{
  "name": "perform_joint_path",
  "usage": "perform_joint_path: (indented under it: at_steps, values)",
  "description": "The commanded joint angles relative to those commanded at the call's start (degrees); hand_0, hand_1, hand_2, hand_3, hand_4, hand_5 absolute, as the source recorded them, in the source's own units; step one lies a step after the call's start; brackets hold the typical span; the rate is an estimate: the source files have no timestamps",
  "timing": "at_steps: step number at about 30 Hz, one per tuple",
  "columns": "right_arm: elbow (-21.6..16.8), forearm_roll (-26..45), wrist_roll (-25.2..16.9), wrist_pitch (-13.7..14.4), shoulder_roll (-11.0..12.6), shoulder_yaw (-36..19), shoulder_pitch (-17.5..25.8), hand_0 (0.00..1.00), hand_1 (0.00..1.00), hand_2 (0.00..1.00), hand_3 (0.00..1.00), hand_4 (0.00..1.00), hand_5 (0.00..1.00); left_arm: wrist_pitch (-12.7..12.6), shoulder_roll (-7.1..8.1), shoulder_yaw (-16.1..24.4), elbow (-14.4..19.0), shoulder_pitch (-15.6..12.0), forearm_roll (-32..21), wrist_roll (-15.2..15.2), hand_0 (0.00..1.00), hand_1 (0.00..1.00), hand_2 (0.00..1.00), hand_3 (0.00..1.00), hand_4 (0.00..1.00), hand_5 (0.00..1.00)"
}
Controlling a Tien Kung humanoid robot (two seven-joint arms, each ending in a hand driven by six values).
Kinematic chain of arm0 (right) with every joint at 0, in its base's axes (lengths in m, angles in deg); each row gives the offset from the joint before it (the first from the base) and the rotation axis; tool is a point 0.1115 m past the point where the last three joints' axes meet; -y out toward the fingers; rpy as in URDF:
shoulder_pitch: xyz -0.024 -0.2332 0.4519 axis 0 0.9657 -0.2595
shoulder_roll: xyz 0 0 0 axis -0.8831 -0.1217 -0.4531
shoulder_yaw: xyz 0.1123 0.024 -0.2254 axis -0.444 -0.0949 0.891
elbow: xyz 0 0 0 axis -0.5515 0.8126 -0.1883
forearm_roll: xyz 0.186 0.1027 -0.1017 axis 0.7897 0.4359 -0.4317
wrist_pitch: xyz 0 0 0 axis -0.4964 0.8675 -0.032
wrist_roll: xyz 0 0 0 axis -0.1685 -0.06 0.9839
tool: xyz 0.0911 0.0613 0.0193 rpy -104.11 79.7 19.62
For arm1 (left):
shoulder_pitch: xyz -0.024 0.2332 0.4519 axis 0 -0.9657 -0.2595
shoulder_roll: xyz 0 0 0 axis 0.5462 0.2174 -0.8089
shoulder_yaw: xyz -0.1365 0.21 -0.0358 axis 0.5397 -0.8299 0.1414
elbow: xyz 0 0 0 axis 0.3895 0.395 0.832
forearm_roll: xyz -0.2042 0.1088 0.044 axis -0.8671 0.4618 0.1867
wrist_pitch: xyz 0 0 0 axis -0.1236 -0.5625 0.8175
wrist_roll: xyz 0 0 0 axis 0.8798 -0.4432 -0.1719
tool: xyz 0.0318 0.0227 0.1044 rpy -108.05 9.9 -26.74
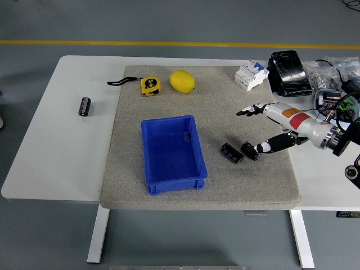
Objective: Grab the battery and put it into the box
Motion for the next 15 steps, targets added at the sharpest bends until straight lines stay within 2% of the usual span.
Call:
perform_joint_path:
  at_steps: [2,3,6,8,9,14,15]
  values:
    - [1.18,-2.61,-0.44,0.61,-0.41,1.96,-1.06,0.759,0.758,0.800,0.815,0.921,0.286,0.01,0.00,-0.33,0.00,0.01,-0.27,0.00,0.695,0.722,0.839,0.813,0.777,0.794]
    - [2.09,-4.84,-0.72,1.04,-0.73,3.35,-1.67,0.760,0.760,0.801,0.811,0.901,0.231,0.02,0.00,-0.56,0.00,0.02,-0.45,0.01,0.695,0.721,0.836,0.812,0.778,0.794]
    - [5.54,-10.58,-1.66,3.01,-2.21,6.50,-3.42,0.760,0.760,0.801,0.811,0.901,0.231,-0.03,0.00,-1.23,0.00,0.03,-0.98,0.09,0.695,0.721,0.836,0.812,0.778,0.794]
    - [7.16,-12.00,-2.10,3.84,-2.89,7.71,-4.17,0.760,0.760,0.801,0.811,0.901,0.231,-0.02,0.00,-1.57,0.00,0.01,-1.25,0.10,0.695,0.721,0.836,0.812,0.778,0.794]
    - [7.72,-12.31,-2.27,4.09,-3.11,8.19,-4.49,0.756,0.750,0.790,0.798,0.875,0.193,-0.02,0.00,-1.68,0.00,0.01,-1.32,0.10,0.695,0.719,0.835,0.812,0.779,0.793]
    - [8.84,-12.88,-2.75,4.50,-3.43,9.41,-5.77,0.756,0.750,0.790,0.798,0.875,0.193,0.00,0.00,-2.00,0.00,0.08,-1.28,0.23,0.695,0.719,0.835,0.812,0.779,0.793]
    - [8.94,-12.83,-2.85,4.53,-3.42,9.52,-6.00,0.752,0.746,0.783,0.794,0.847,0.169,0.00,0.00,-1.98,0.00,0.11,-1.16,0.27,0.693,0.718,0.832,0.810,0.778,0.792]
